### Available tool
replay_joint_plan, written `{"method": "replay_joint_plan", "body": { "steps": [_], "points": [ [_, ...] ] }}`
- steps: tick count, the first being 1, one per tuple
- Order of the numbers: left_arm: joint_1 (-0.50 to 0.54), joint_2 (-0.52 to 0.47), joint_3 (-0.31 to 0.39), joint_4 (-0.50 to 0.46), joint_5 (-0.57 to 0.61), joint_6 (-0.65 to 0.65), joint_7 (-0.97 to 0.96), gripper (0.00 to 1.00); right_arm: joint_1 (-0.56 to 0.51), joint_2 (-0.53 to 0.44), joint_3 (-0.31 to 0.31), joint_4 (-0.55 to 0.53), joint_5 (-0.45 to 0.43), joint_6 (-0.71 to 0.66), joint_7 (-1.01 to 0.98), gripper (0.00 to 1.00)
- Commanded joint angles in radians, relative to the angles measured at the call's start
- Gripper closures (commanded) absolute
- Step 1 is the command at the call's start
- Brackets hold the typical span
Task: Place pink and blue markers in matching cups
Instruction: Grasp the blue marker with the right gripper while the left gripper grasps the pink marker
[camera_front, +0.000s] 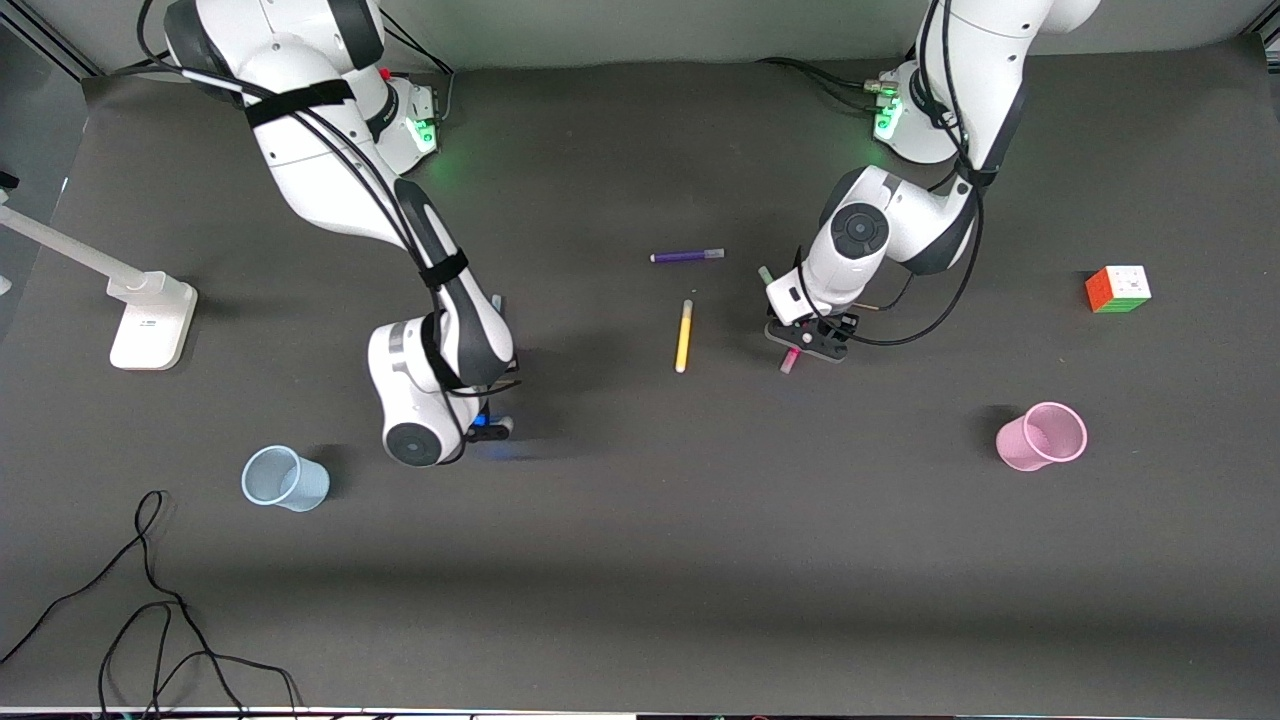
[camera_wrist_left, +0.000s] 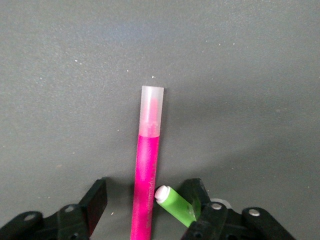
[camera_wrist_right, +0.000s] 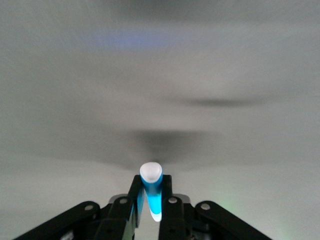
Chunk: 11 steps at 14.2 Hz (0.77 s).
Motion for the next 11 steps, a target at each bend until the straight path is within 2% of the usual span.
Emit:
{"method": "replay_joint_plan", "body": {
  "steps": [1, 3, 6, 9, 11],
  "points": [
    [-0.021, 0.001, 0.014, -0.021, 0.001, 0.045, -0.017, 0.42, 0.004, -0.081, -0.043, 0.006, 0.0, -0.011, 0.044, 1.0],
    [-0.021, 0.001, 0.014, -0.021, 0.004, 0.045, -0.015, 0.57, 0.013, -0.152, -0.068, 0.003, -0.049, -0.011, 0.05, 1.0],
    [-0.021, 0.001, 0.015, -0.021, 0.013, 0.045, -0.015, 0.71, 0.006, -0.241, -0.08, 0.006, -0.126, -0.003, 0.09, 1.0],
    [-0.017, 0.005, 0.015, -0.02, 0.013, 0.058, -0.013, 1.0, 0.013, -0.318, -0.16, 0.007, -0.149, -0.003, 0.093, 1.0],
    [-0.012, 0.004, 0.018, -0.02, 0.013, 0.059, -0.013, 1.0, 0.012, -0.364, -0.195, 0.007, -0.225, 0.003, 0.092, 1.0]
  ]
}}
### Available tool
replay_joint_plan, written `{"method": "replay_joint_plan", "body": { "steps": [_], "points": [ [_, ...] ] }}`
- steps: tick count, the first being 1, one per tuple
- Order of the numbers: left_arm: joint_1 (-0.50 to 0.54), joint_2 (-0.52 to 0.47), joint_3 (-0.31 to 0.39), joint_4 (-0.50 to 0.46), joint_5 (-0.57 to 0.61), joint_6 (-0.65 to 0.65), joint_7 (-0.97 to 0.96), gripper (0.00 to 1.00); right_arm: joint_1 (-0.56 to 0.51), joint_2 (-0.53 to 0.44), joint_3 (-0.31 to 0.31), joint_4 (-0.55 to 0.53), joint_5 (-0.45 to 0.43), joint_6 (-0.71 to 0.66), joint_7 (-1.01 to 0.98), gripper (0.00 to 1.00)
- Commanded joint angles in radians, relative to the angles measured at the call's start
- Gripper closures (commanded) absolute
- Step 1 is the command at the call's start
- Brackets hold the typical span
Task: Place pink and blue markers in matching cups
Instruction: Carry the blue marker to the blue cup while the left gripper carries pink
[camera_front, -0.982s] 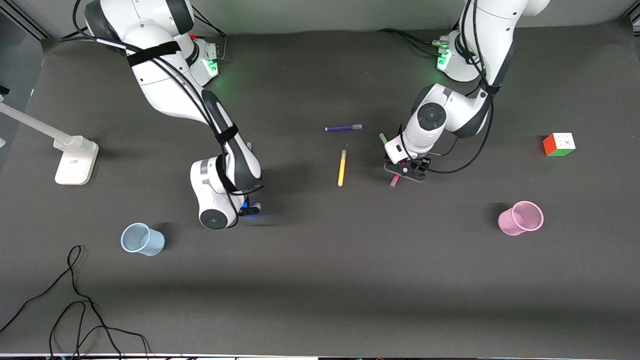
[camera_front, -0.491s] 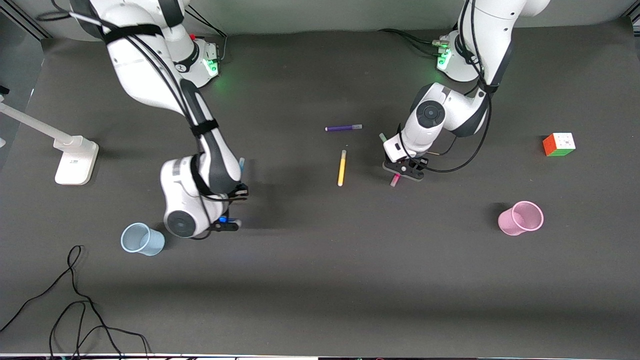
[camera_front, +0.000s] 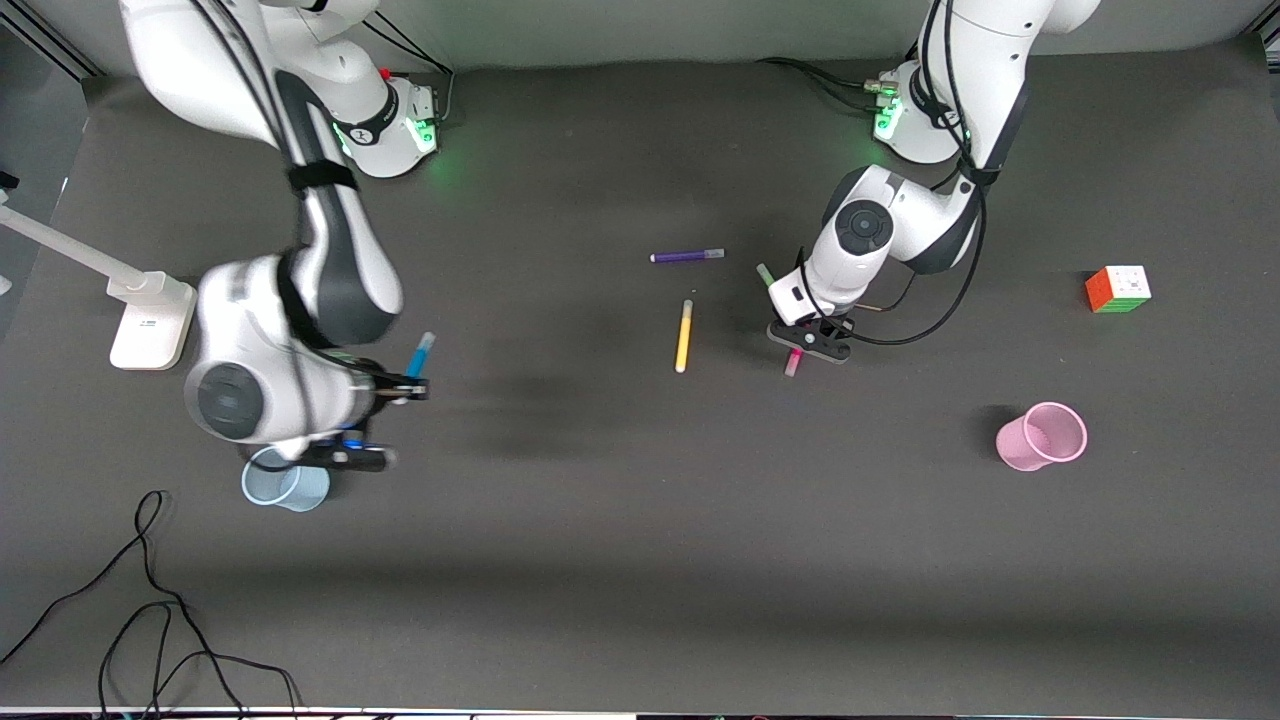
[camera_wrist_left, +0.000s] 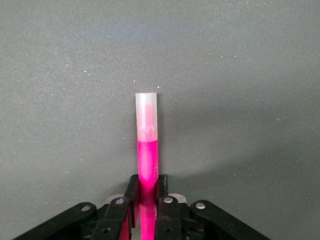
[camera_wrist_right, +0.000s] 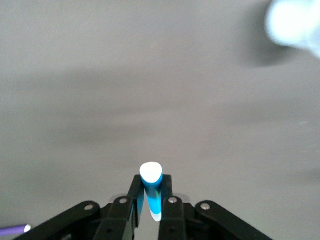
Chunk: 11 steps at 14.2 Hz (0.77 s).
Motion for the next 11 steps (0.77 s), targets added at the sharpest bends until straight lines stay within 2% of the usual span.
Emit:
{"method": "replay_joint_plan", "body": {
  "steps": [1, 4, 6, 9, 11],
  "points": [
    [-0.009, 0.003, 0.013, -0.012, 0.009, 0.03, -0.015, 1.0, 0.01, -0.077, -0.044, -0.019, -0.105, 0.01, 0.029, 1.0],
    [0.023, -0.032, 0.019, 0.003, 0.009, 0.013, -0.012, 1.0, 0.01, -0.109, -0.104, -0.019, -0.139, 0.056, 0.029, 1.0],
    [0.046, -0.092, 0.019, 0.019, 0.009, -0.058, -0.004, 1.0, 0.008, -0.106, -0.135, -0.02, -0.139, 0.122, 0.029, 1.0],
    [0.08, -0.149, 0.021, 0.127, 0.011, -0.319, 0.035, 1.0, 0.002, -0.088, -0.182, -0.031, -0.139, 0.242, 0.029, 1.0],
    [0.105, -0.179, 0.026, 0.221, 0.055, -0.506, 0.069, 1.0, -0.005, -0.051, -0.213, -0.034, -0.136, 0.347, 0.03, 1.0]
  ]
}}
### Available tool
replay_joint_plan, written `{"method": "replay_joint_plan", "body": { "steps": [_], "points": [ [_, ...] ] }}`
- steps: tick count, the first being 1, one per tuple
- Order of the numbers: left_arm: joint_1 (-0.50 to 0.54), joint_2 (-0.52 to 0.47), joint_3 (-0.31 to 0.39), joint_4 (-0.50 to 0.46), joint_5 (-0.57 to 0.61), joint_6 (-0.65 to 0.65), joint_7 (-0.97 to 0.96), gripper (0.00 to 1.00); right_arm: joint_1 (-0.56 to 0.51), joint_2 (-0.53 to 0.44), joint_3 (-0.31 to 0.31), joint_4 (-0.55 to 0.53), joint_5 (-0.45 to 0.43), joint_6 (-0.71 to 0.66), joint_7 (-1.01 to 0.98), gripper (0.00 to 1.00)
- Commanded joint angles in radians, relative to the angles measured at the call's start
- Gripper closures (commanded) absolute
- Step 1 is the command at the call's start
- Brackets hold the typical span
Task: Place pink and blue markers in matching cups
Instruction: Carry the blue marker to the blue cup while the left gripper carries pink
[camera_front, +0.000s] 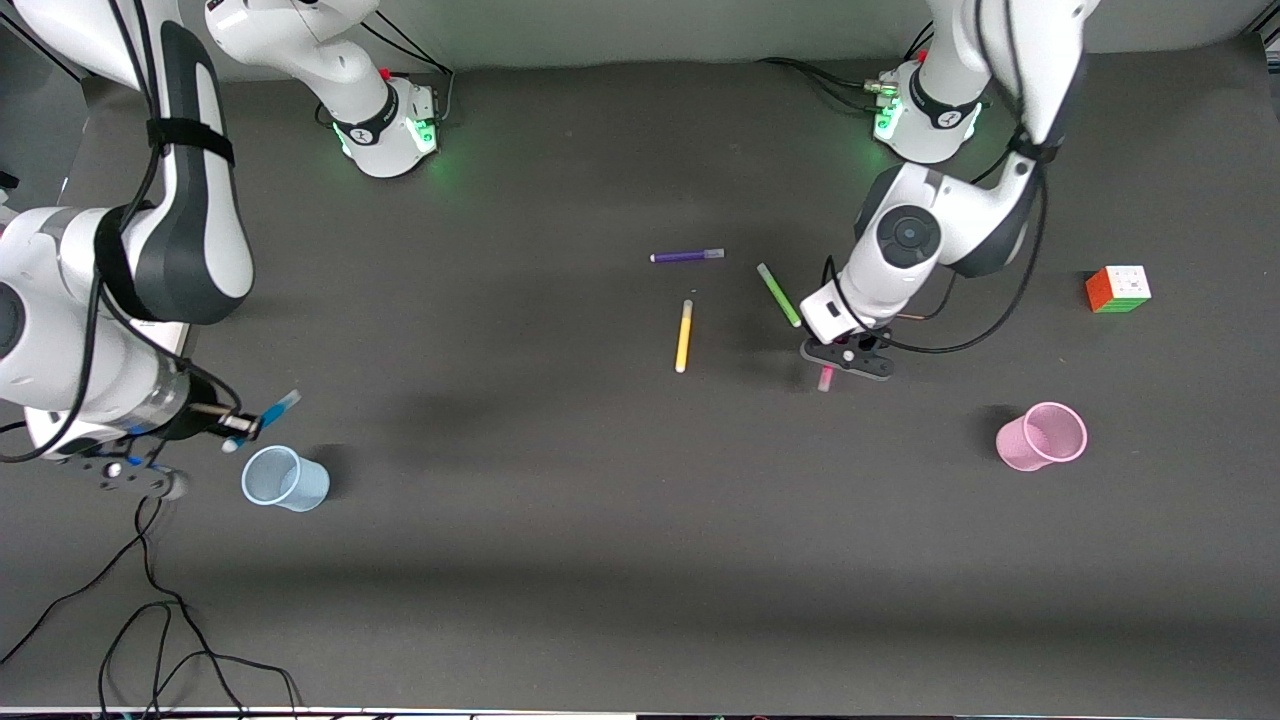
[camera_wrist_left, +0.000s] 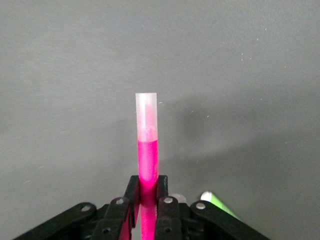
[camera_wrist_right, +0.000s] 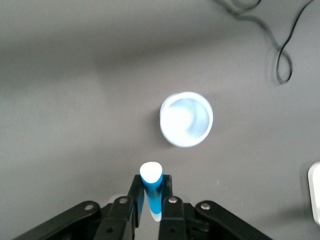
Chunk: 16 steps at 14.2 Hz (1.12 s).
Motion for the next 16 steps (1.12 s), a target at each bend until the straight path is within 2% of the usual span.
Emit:
{"method": "replay_joint_plan", "body": {
  "steps": [1, 4, 8, 11, 13, 16],
  "points": [
    [0.047, -0.055, 0.0, 0.128, 0.085, -0.251, 0.054, 1.0, 0.002, 0.054, -0.044, -0.013, -0.018, 0.138, 0.03, 1.0],
    [0.12, -0.071, 0.0, 0.274, 0.207, -0.461, 0.233, 1.0, -0.025, 0.089, -0.053, -0.075, -0.011, 0.316, 0.032, 1.0],
    [0.323, -0.056, 0.0, 0.421, 0.209, -0.586, 0.574, 1.0, -0.028, 0.091, -0.052, -0.188, 0.001, 0.5, 0.035, 1.0],
    [0.427, -0.019, 0.0, 0.446, 0.249, -0.577, 0.688, 1.0, -0.024, 0.109, -0.052, -0.203, 0.018, 0.525, 0.033, 1.0],
    [0.455, 0.036, 0.0, 0.486, 0.358, -0.569, 0.764, 1.0, -0.016, 0.111, -0.052, -0.244, 0.018, 0.578, 0.035, 1.0],
    [0.486, 0.101, 0.0, 0.495, 0.384, -0.523, 0.853, 1.0, -0.011, 0.109, -0.047, -0.28, 0.018, 0.603, 0.032, 1.0]
  ]
}}
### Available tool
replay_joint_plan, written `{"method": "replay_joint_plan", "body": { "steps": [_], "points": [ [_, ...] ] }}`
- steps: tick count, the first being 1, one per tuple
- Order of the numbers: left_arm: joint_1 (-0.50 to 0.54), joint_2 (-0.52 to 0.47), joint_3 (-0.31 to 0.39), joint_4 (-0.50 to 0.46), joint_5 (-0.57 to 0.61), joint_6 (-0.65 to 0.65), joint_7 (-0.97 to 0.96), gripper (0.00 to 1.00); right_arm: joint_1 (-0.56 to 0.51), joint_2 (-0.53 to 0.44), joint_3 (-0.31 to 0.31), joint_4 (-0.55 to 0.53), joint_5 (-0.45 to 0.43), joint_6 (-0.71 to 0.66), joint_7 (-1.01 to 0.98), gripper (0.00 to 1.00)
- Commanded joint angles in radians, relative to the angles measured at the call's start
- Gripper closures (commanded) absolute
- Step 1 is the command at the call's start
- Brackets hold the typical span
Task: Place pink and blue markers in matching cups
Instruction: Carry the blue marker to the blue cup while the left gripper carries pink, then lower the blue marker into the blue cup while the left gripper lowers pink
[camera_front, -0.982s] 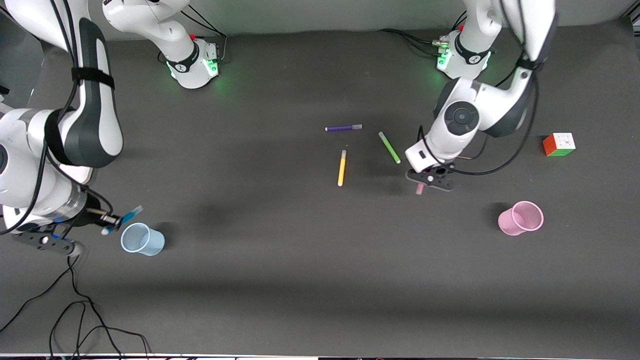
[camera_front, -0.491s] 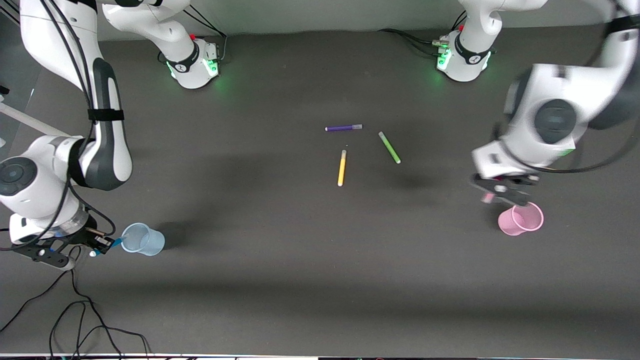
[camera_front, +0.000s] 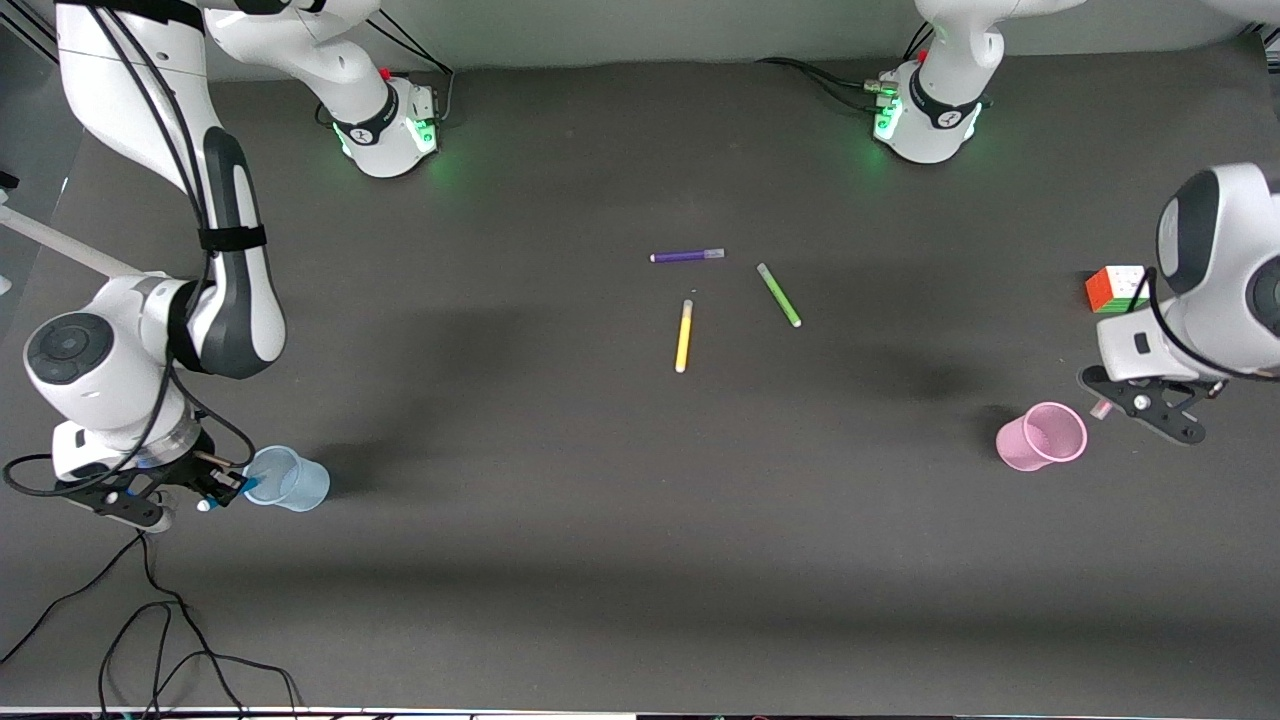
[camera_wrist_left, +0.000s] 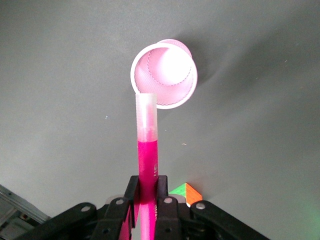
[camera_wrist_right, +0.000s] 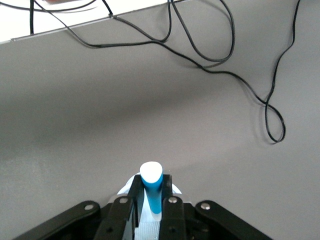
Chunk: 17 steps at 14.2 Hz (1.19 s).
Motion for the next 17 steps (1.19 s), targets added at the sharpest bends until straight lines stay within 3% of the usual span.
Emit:
{"method": "replay_joint_plan", "body": {
  "steps": [1, 4, 13, 14, 16, 17],
  "points": [
    [0.037, 0.077, -0.015, 0.039, 0.061, 0.035, 0.061, 1.0, 0.015, -0.008, -0.003, -0.038, 0.012, 0.032, 0.019, 1.0],
    [0.044, 0.147, -0.015, 0.037, 0.13, 0.055, 0.064, 1.0, 0.018, -0.008, 0.0, -0.077, 0.012, 0.08, 0.019, 1.0],
    [-0.027, 0.206, -0.018, 0.016, 0.231, 0.032, 0.062, 1.0, 0.017, 0.003, 0.003, -0.096, 0.011, 0.136, 0.018, 1.0],
    [-0.045, 0.209, -0.017, 0.016, 0.257, 0.032, 0.055, 1.0, 0.017, 0.003, 0.003, -0.096, 0.011, 0.137, 0.018, 0.85],
    [-0.058, 0.226, -0.018, 0.016, 0.271, 0.033, 0.046, 1.0, 0.017, 0.004, 0.004, -0.096, 0.012, 0.137, 0.016, 0.37],
    [-0.058, 0.232, -0.017, 0.016, 0.271, 0.035, 0.027, 1.0, 0.017, 0.006, 0.004, -0.096, 0.012, 0.137, 0.016, 0.02]
  ]
}}
